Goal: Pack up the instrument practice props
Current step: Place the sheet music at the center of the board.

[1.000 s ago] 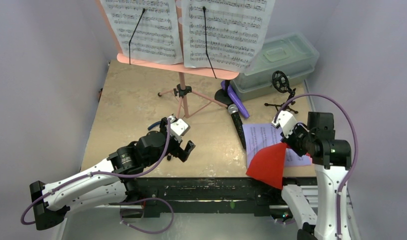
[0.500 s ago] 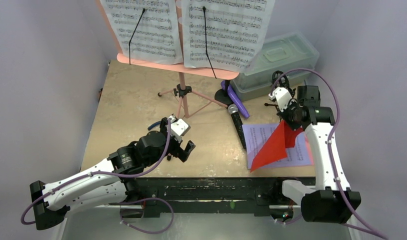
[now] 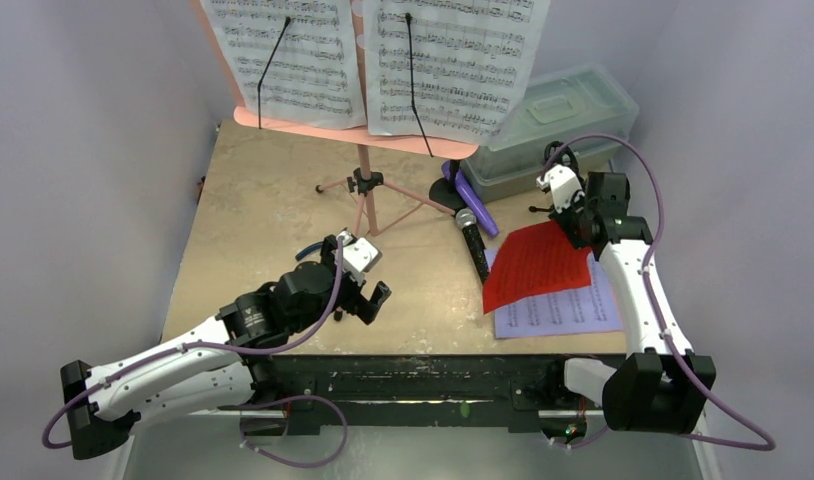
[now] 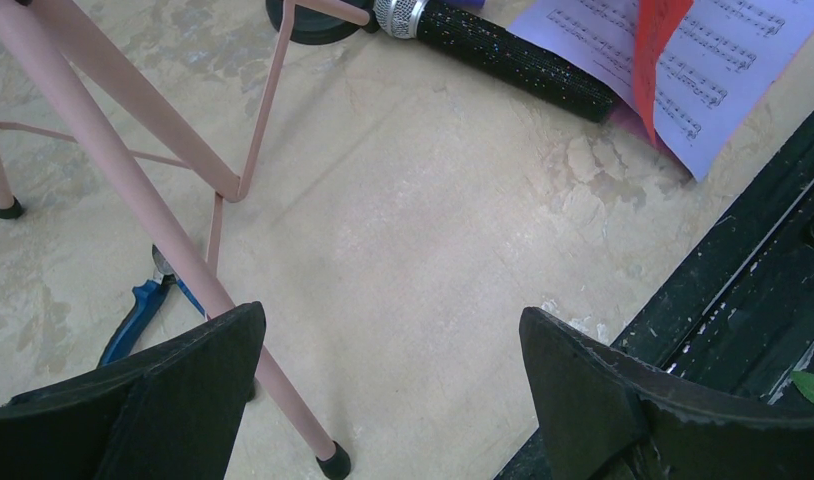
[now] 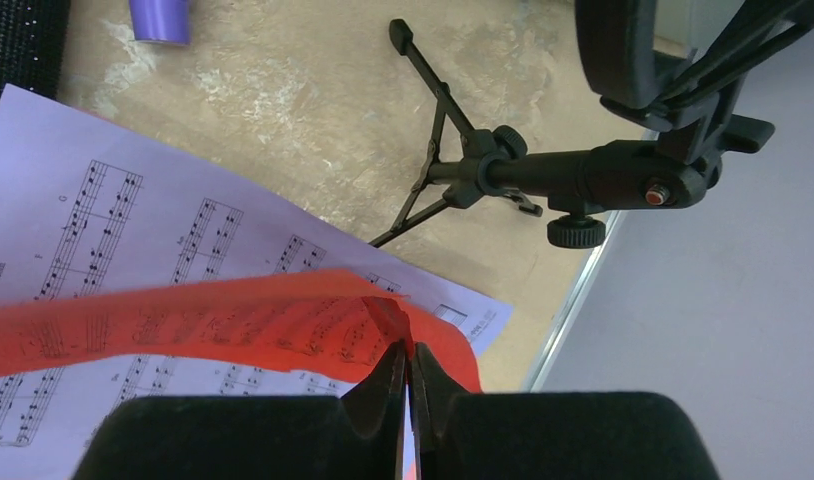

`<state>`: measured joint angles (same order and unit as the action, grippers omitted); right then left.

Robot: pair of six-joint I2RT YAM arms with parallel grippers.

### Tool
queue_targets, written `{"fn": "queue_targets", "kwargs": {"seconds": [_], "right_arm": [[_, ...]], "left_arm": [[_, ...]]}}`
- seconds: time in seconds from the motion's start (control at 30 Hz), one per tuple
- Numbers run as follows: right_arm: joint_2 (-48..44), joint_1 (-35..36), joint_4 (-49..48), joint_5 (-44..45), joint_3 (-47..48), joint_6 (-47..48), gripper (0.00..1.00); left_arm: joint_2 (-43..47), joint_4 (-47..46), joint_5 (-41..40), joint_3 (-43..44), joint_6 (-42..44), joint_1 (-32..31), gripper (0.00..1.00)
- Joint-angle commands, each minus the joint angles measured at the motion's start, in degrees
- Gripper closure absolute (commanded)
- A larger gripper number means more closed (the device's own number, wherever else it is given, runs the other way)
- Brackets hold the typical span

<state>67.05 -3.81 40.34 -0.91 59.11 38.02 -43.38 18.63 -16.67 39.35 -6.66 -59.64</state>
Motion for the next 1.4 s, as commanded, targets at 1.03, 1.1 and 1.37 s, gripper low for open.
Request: {"fn": "queue_targets", "kwargs": {"seconds": [1.03,1.1,1.37], "right_arm": [[-11.2,-0.2,-22.1,6.3,-15.0,-11.5,0.58],[-12.4,-0.2,-21.3,4.9,-14.6,-12.3,0.54],[-17.3,-0.2,-12.9,-16.1,-10.2,-14.5,0.40]], "left_arm": [[0.0,-0.5,0.7,0.5,-0.5,0.3,0.01],[0.1,-0.5,0.7,0.6,-0.5,0.3,0.01],[1.1,-0.7,0.8,0.5,-0.6,0.3,0.01]]}}
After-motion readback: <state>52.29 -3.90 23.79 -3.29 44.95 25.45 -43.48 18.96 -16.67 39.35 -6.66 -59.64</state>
